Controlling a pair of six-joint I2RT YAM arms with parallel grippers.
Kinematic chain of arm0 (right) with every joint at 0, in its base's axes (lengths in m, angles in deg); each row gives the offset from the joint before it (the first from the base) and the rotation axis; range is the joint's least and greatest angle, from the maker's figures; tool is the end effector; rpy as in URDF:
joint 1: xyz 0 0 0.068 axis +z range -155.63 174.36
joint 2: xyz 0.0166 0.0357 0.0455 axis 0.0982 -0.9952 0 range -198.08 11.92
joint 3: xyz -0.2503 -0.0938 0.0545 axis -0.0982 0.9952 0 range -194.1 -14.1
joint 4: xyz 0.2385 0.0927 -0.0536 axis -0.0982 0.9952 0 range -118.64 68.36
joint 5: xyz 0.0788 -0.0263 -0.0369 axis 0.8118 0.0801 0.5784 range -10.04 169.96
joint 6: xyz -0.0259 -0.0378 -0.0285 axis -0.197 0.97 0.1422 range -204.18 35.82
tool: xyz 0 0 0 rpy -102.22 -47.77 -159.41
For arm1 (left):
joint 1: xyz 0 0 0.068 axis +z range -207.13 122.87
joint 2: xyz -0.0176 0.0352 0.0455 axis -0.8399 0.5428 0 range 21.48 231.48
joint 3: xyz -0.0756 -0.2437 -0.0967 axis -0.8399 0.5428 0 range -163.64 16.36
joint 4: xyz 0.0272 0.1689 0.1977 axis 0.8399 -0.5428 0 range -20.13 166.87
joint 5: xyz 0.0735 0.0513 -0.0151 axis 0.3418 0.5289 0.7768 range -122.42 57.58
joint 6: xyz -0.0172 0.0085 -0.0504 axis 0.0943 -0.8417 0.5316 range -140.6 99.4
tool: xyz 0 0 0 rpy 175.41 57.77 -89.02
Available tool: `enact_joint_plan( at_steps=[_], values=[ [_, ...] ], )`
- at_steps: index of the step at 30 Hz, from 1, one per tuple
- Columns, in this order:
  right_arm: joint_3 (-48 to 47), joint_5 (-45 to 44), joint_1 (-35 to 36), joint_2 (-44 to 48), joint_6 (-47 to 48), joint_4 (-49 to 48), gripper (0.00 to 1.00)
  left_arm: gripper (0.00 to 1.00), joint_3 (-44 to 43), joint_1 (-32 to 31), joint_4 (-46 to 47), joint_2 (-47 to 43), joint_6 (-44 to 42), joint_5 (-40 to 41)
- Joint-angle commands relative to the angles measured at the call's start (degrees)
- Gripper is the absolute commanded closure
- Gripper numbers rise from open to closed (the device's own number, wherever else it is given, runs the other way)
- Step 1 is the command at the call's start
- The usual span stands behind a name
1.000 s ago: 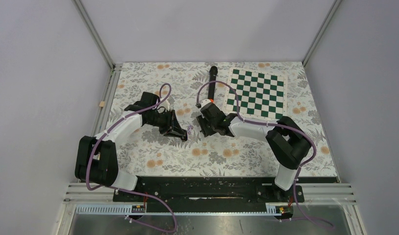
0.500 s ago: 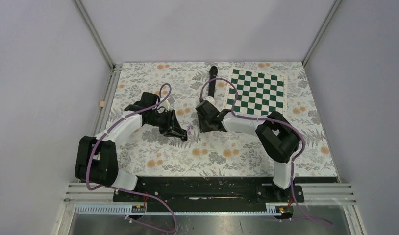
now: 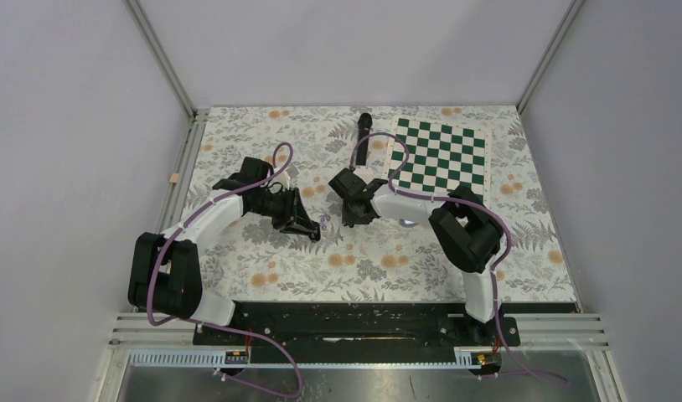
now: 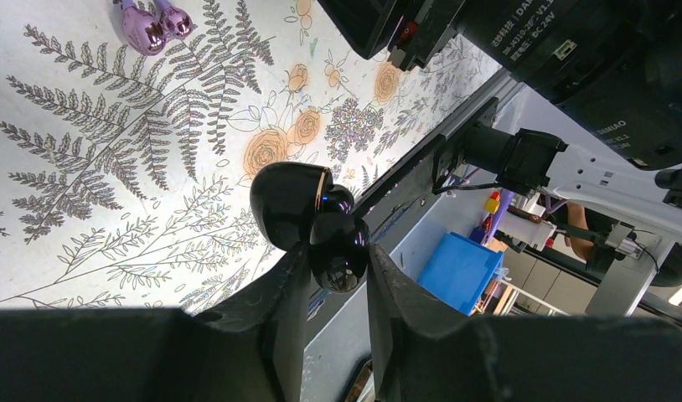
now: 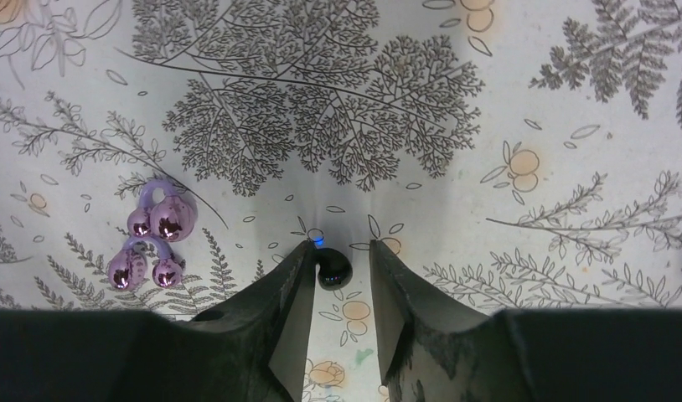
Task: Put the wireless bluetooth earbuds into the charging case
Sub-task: Pick up the left earbud from the center of the board.
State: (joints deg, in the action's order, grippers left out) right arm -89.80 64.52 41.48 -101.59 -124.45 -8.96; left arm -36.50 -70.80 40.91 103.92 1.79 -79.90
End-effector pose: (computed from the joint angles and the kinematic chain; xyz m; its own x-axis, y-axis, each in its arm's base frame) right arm 0.2885 0.2968 0.1614 -0.8315 0.0203 -0.5552 -0.0936 0.9799 0.1761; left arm 0.2547 -0.0889 0.2173 -0.9916 -0.0238 -0.1272 0.0849 0.6225 -0.7780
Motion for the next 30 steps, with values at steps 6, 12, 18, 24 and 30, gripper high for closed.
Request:
enact_joint_plan(
  at_steps=[6, 12, 18, 24, 30],
  values=[
    [-6.8, -2.7, -0.3, -2.2, -13.1, 13.1, 0.65, 1.0, 0.0, -0.2, 1.0, -2.0, -0.9, -0.8],
    [-8.4, -2.2, -0.3, -2.6, -16.0, 16.1, 0.59, 1.0, 0.0, -0.3, 0.9, -2.1, -0.9, -0.7],
    [-7.3, 0.2, -0.3, -2.5, -19.9, 14.7, 0.59, 1.0, 0.1, -0.3, 1.0, -2.2, -0.8, -0.8],
    [-7.4, 2.7, -0.4, -3.9, -22.5, 14.2, 0.6, 1.0, 0.3, -0.3, 1.0, -2.4, -0.8, -0.9],
    [-7.0, 2.7, -0.4, -4.7, -23.8, 13.9, 0.62, 1.0, 0.5, -0.3, 1.0, -2.6, -0.9, -0.8]
  ],
)
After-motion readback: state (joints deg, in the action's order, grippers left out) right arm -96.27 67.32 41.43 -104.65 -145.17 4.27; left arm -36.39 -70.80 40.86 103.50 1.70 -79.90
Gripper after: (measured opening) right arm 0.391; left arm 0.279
